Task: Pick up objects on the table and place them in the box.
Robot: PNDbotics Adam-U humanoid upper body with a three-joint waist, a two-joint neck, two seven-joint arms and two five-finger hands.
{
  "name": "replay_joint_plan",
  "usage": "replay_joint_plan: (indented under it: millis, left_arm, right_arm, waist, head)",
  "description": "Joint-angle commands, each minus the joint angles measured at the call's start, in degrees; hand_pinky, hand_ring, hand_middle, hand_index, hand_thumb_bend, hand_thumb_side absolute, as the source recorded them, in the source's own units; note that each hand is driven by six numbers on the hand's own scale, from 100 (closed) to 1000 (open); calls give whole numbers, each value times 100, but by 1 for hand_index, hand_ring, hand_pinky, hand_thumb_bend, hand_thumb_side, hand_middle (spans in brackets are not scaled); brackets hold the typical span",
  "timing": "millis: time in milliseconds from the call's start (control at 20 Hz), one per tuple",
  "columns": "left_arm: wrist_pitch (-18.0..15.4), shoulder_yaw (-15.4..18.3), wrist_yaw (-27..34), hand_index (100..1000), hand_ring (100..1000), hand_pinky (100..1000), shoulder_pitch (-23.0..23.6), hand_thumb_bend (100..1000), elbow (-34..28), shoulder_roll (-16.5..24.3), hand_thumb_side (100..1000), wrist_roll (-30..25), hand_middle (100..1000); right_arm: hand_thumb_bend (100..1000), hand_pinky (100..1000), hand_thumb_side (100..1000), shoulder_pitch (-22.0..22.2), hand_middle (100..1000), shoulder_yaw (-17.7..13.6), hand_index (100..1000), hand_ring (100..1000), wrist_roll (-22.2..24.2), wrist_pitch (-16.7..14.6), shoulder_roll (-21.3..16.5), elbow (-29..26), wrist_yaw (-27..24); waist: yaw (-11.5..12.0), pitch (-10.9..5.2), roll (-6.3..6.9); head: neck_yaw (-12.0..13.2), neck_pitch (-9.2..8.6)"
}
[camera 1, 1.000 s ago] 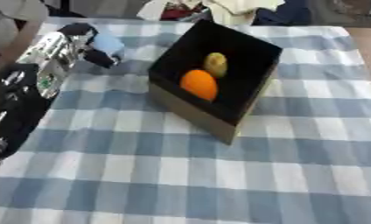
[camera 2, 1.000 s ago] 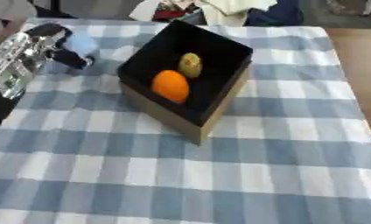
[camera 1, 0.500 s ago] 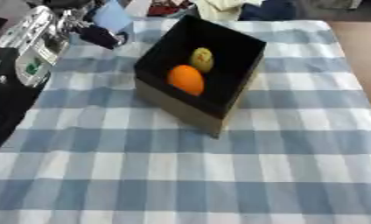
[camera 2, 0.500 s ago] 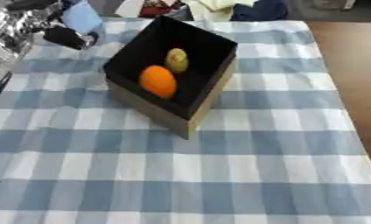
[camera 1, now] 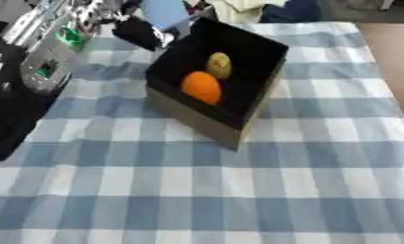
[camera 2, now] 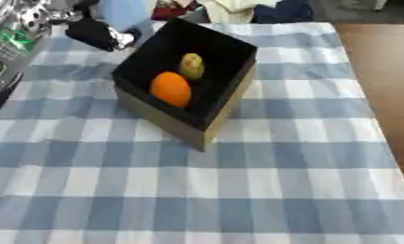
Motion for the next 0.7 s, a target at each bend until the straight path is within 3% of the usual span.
replay_joint_plan:
  millis: [50, 400, 700]
  left_arm:
    - [-11, -86, 130, 515, 793, 593, -218, 100, -285, -46, 465, -171, 666]
    - [-84, -310, 59, 513, 788, 587, -467, 100, -321, -335, 466, -380, 659]
    - [-203, -478, -206, 512, 787, 585, -445, 100, 51, -497, 483, -439, 656]
  right_arm:
    - [100, 979, 729, -100, 784, 0, 870, 966, 11, 1, -64, -162, -50]
    - [100, 978, 732, -124, 783, 24, 870, 966, 31, 4, -54, -179, -60]
    - [100, 979, 734, -134, 783, 33, 870, 966, 38, 11, -45, -185, -63]
  waist:
    - [-15, -128, 11]
    - [-58, -100, 28]
    - [-92, -73, 43]
  head:
    - [60, 0]
    - [101, -25]
    - [119, -61]
